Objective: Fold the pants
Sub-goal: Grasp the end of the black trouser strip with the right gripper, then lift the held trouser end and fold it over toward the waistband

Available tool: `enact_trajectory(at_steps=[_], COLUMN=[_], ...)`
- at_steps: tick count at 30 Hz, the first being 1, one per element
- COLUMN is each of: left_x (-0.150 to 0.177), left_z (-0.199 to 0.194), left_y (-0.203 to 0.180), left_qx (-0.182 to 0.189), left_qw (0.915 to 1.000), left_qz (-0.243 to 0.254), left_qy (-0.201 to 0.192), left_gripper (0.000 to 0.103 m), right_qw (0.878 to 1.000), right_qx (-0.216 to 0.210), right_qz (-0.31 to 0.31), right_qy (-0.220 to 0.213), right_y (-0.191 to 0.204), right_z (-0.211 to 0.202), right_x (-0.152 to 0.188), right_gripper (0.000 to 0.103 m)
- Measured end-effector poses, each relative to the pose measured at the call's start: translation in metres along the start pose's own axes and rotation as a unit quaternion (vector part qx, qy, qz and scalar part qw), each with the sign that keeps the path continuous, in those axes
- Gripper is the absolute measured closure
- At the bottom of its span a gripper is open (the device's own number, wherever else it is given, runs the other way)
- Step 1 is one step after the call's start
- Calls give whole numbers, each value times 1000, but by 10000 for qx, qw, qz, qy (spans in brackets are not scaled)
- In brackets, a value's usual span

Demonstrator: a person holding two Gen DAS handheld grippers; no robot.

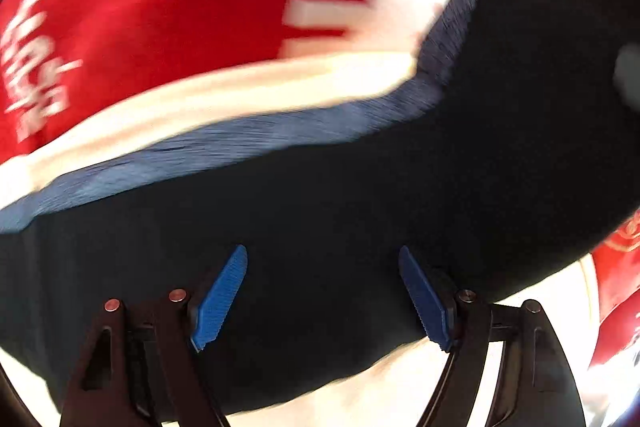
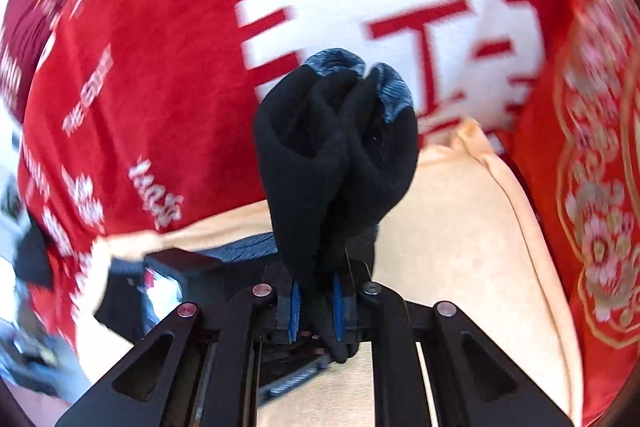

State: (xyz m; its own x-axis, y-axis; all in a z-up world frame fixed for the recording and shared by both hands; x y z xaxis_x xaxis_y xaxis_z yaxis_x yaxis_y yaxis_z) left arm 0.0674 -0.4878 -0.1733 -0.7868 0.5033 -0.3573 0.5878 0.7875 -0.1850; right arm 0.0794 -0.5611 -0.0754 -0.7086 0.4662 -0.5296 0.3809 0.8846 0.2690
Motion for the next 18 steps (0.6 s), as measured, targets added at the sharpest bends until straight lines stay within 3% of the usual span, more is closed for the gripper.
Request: enact_trajectory(at_steps=[5, 8, 11, 13, 15, 17, 18], left_x=[14, 28, 42, 51, 57, 59, 62], left_z=[-42, -56, -58, -60, -62, -66, -68], left_y=[93, 161, 207, 233, 249, 256, 258], left_qx=[-511, -911, -1179, -1300, -1342, -1314, -1293], left_qw=[9982, 9943, 9899, 9869, 9848, 9841, 9842], left_qz=[-266, -556, -787, -944, -1090, -1187, -1196], left_qy=[-145, -62, 91, 141, 146, 140, 149], left_gripper=[23, 23, 23, 23, 23, 23, 23], right_qw=[9937, 9842, 9661, 9442, 9247, 9307, 9361], right_qx=[244, 314, 447, 988, 1402, 1081, 923], right_qz=[-1048, -1637, -2274, -2873, -3358, -3301, -3179], right_qy=[302, 593, 1141, 1268, 1122, 1146, 1190], right_y=[80, 129, 169, 183, 194, 203, 204], right_z=[28, 64, 112, 133, 131, 113, 105], right_x=[23, 51, 102, 132, 143, 146, 145], right_gripper=[89, 83, 77, 74, 67, 41, 38])
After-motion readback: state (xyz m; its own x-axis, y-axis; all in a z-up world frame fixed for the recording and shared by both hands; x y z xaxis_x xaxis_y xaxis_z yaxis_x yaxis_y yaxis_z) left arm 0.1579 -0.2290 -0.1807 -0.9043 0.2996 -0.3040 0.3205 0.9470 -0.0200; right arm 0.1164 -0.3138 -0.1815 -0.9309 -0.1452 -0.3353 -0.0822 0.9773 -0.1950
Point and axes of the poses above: each gripper's, at about its wrist camera, not at the fingertips, and z roughly the way its jaws point, y to its left, x to its underside, the point moved 7 cm from there along z, roughly the way its jaws point, and after that the axes turned 2 degrees about x, right-handed, at the moved point
